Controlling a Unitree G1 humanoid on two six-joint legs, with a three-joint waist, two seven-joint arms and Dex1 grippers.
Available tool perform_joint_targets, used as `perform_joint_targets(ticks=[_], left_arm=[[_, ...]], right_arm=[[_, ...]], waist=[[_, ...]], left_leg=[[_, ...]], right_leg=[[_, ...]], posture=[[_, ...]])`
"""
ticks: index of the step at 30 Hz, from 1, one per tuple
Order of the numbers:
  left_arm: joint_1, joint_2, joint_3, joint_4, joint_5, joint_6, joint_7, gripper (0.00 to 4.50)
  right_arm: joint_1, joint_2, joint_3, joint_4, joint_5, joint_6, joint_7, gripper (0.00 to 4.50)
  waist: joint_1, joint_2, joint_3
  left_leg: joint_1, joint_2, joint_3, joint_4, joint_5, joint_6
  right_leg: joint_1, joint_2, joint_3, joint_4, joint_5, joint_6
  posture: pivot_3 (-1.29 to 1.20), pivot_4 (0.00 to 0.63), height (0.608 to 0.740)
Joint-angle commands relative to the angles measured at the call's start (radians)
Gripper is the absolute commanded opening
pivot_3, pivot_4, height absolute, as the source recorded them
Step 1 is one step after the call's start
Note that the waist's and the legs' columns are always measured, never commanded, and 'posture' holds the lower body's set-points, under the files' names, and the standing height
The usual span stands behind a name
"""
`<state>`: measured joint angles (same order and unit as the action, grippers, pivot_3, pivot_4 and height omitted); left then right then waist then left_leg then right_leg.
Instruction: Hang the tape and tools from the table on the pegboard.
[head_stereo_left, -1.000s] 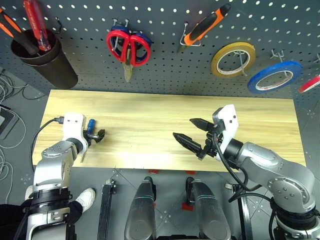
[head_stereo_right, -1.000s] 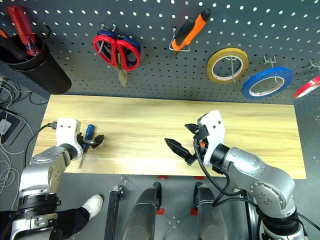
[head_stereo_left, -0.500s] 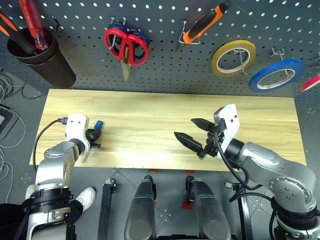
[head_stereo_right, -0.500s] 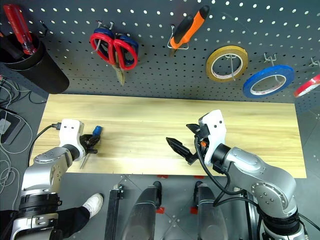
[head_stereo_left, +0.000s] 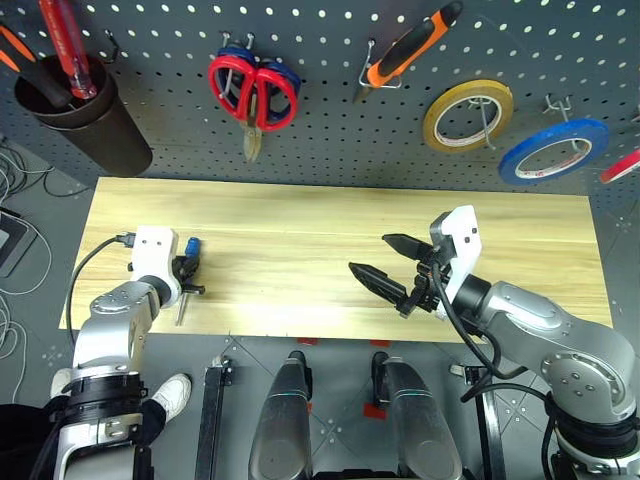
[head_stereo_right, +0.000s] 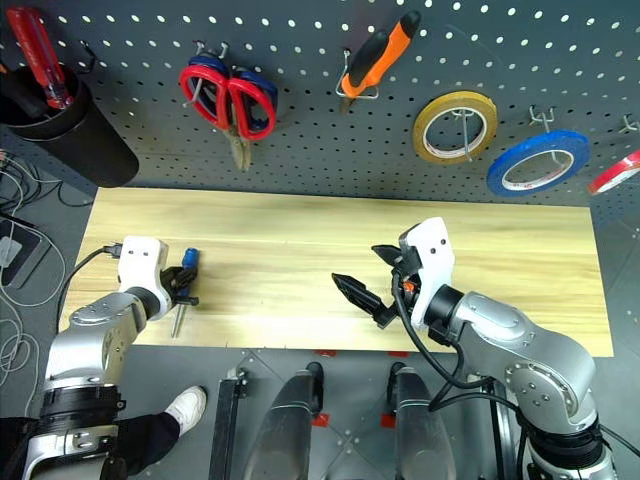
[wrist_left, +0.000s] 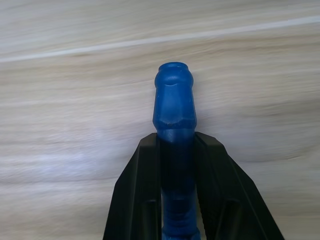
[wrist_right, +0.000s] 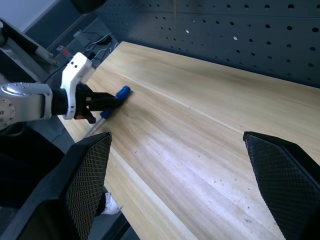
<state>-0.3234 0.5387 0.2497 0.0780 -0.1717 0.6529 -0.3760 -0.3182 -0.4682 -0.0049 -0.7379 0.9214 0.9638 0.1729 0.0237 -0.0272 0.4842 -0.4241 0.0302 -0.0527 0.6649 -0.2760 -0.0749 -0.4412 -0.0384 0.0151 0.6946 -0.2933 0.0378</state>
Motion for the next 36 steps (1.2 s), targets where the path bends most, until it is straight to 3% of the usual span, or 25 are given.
perform_joint_targets(ticks=[1, 8, 18, 29, 36], left_arm=[[0.029, -0.039, -0.029, -0.098, -0.001, 0.02, 0.03, 0.57], [0.109, -0.109, -0.159, -0.371, 0.055, 0.013, 0.092, 0.57], [0.085, -0.135, -0.22, -0.621, 0.23, -0.07, 0.247, 0.57], [-0.223, -0.101, -0.155, -0.592, 0.369, -0.191, 0.347, 0.57], [-0.417, -0.062, -0.11, -0.433, 0.386, -0.274, 0.378, 0.57]], right_arm=[[0.04, -0.014, -0.065, -0.02, 0.052, -0.038, 0.05, 4.5], [0.088, -0.008, -0.135, -0.034, 0.057, -0.113, 0.074, 4.5], [0.075, 0.077, -0.161, -0.045, 0.074, -0.235, 0.018, 4.5], [-0.078, 0.144, -0.165, 0.032, 0.164, -0.292, -0.046, 4.5], [-0.159, 0.17, -0.147, 0.05, 0.175, -0.311, -0.079, 4.5]], waist=[[0.001, -0.001, -0.003], [0.002, -0.005, -0.018], [0.002, -0.006, -0.09], [0.004, -0.014, -0.163], [0.008, -0.014, -0.193]], left_leg=[[0.0, 0.0, 0.0, 0.0, 0.0, 0.0], [-0.004, 0.0, -0.001, 0.001, 0.001, -0.001], [-0.006, -0.002, -0.004, 0.0, 0.003, -0.003], [-0.007, -0.003, -0.005, 0.0, 0.003, -0.002], [-0.007, -0.003, -0.004, 0.0, 0.004, -0.002]], right_leg=[[0.0, -0.001, 0.0, 0.0, 0.0, 0.0], [0.0, -0.002, -0.004, -0.004, 0.0, 0.0], [0.0, -0.001, -0.007, -0.005, 0.001, -0.001], [0.001, 0.001, -0.009, -0.007, 0.001, -0.001], [0.001, 0.001, -0.009, -0.006, 0.001, -0.001]], posture=[[0.08, 0.444, 0.74], [0.09, 0.356, 0.74], [0.11, 0.261, 0.74], [0.15, 0.203, 0.74], [0.15, 0.174, 0.74]])
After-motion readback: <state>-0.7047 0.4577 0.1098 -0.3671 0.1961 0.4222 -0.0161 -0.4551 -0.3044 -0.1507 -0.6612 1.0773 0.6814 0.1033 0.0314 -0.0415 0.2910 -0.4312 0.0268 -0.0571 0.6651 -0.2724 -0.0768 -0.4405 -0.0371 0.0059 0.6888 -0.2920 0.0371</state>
